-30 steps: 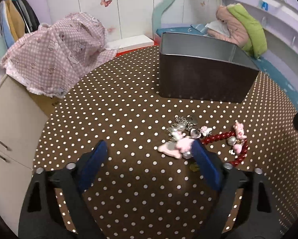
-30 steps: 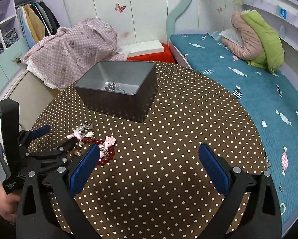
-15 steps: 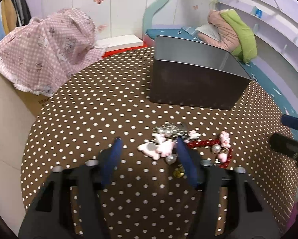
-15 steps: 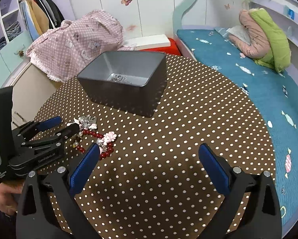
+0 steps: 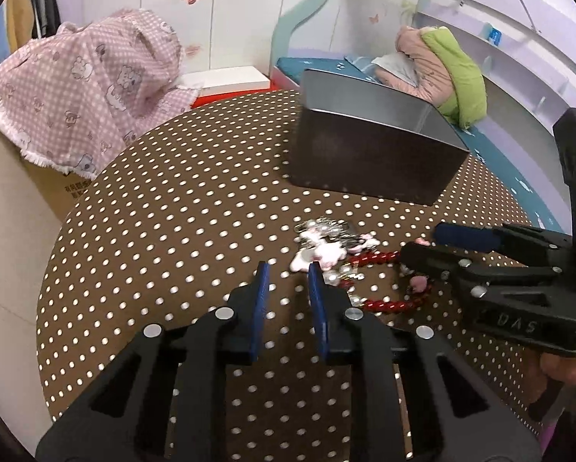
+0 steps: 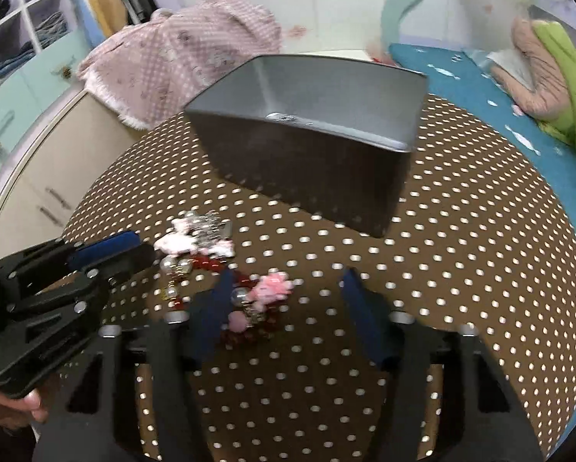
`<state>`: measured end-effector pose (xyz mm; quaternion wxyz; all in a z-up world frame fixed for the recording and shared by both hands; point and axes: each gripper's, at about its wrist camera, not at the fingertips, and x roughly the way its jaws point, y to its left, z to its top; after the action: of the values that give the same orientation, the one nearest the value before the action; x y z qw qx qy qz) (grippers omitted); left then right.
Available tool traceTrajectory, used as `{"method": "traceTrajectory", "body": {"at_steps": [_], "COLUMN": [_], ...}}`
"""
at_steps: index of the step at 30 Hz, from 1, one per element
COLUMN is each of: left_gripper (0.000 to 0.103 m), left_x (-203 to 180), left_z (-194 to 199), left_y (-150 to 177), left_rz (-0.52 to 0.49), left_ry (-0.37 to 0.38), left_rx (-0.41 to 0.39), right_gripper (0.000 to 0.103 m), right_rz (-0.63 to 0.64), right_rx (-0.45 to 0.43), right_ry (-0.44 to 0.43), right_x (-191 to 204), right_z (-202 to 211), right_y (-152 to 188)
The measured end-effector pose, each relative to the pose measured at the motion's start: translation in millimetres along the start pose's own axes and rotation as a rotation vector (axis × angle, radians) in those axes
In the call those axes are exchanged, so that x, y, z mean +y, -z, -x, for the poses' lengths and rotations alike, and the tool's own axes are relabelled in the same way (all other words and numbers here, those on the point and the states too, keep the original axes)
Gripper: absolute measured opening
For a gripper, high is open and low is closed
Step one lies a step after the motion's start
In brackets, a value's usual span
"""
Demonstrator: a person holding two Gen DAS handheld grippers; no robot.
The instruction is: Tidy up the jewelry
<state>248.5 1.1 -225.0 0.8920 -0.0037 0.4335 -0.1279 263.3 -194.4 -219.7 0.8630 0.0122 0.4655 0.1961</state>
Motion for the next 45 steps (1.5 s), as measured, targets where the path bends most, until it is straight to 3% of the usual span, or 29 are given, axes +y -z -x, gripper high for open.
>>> {"method": "traceTrajectory", "body": {"at_steps": [2, 6, 11, 14, 25, 27, 30, 31, 32, 33, 38, 39, 45], "left_gripper": [0.022, 0.022, 0.022, 0.022, 0.025, 0.033, 0.033, 0.025, 0.010, 0.007, 0.006, 0.000, 0.000], "left_x": [4.1, 5.3, 2.9, -3.0, -36.5, -39.8, -43.0, -46.3, -48.3, -50.5, -59.1, -57.4, -55.2], "left_z": [1.0, 2.1, 2.5, 2.2, 1.6, -3.4, -11.5, -12.3, -13.7, -15.1, -9.3, -7.2, 17.3], "left_y": [1.3, 3.6, 3.2, 1.6, 5.3, 3.7, 0.2, -1.5, -2.1, -1.5, 9.0, 9.6, 3.2], "left_rz": [0.006, 0.014, 0.004, -0.003, -0.017, 0.010, 0.034, 0.029, 0.032, 0.044, 0.035, 0.043, 0.019], "left_ry": [-0.001, 0.001, 0.014, 0.025, 0.127, 0.118, 0.090, 0.078, 0.097, 0.129, 0.198, 0.215, 0.222], "left_rx": [0.003, 0.003, 0.001, -0.002, 0.031, 0.038, 0.035, 0.038, 0.050, 0.064, 0.065, 0.057, 0.005], "right_gripper": [0.022, 0.022, 0.021, 0.021, 0.021, 0.021, 0.021, 0.021, 0.021, 0.021, 0.021, 0.021, 0.021], "right_rz": [0.022, -0.012, -0.159, -0.237, -0.243, -0.241, -0.241, -0.240, -0.241, -0.242, -0.247, -0.247, -0.249], "right_rx": [0.001, -0.023, -0.065, -0.072, -0.089, -0.090, -0.093, -0.095, -0.098, -0.101, -0.118, -0.119, -0.144], "right_ry": [0.012, -0.019, -0.184, -0.235, -0.213, -0.209, -0.216, -0.216, -0.216, -0.218, -0.221, -0.220, -0.222], "right_x": [2.2, -6.4, -34.5, -51.5, -61.9, -62.1, -64.9, -65.6, -64.7, -65.5, -69.6, -70.3, -72.3], "right_z": [2.6, 12.9, 33.3, 37.7, 57.9, 56.4, 59.8, 61.5, 61.7, 63.1, 69.4, 70.2, 79.8], "right_y": [2.9, 11.6, 20.2, 24.4, 32.1, 32.3, 34.9, 35.5, 35.1, 35.3, 35.1, 35.2, 33.4]}}
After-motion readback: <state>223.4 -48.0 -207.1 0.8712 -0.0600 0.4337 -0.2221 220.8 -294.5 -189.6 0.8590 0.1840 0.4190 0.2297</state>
